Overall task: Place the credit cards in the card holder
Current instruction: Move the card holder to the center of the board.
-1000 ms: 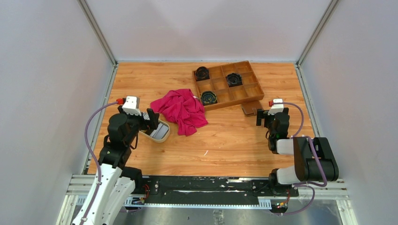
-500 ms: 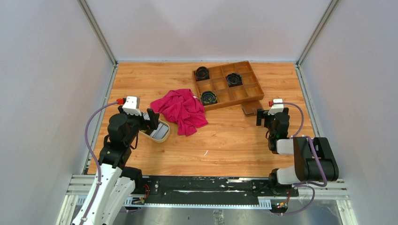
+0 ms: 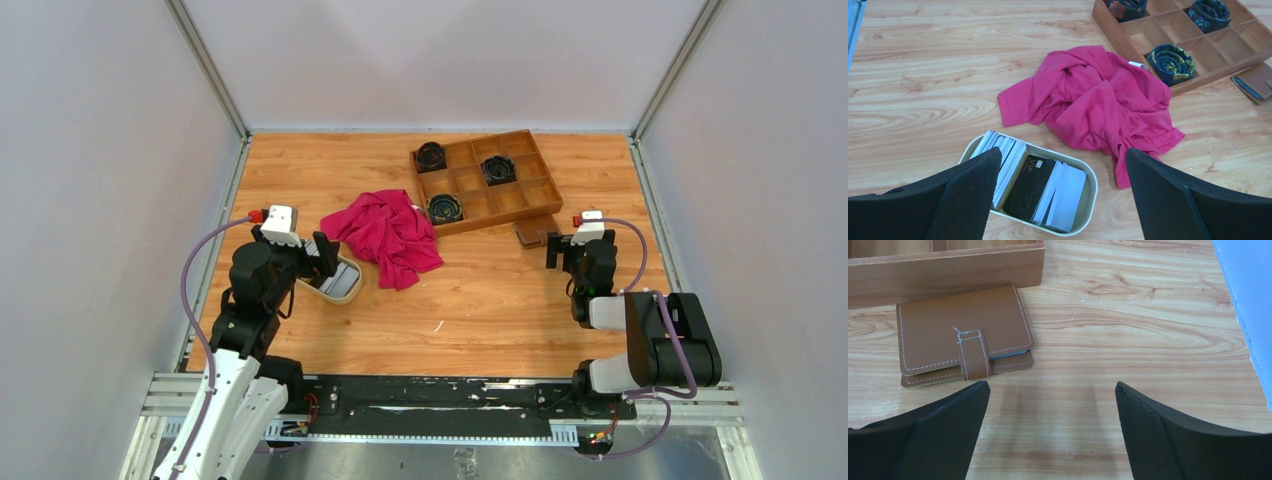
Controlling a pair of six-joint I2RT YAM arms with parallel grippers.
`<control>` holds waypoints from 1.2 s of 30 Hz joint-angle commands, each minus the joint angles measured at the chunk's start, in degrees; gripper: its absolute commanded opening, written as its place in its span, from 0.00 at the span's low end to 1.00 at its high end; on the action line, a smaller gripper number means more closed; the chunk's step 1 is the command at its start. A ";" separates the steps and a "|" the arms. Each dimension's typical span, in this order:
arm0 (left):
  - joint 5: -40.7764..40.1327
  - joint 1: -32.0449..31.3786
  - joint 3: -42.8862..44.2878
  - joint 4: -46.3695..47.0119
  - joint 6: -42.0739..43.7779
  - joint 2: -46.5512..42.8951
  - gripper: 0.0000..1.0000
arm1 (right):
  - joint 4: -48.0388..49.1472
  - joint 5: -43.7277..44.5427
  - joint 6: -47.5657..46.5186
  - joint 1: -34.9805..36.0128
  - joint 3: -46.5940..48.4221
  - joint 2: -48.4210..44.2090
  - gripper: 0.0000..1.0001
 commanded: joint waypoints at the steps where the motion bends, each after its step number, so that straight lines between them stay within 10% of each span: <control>1: 0.79 -0.29 1.18 -0.59 0.41 0.24 1.00 | -0.23 1.49 0.77 0.49 0.77 -0.16 1.00; 36: 1.72 -0.20 1.29 -0.39 0.19 0.06 1.00 | -0.24 1.50 0.77 0.53 0.77 -0.16 1.00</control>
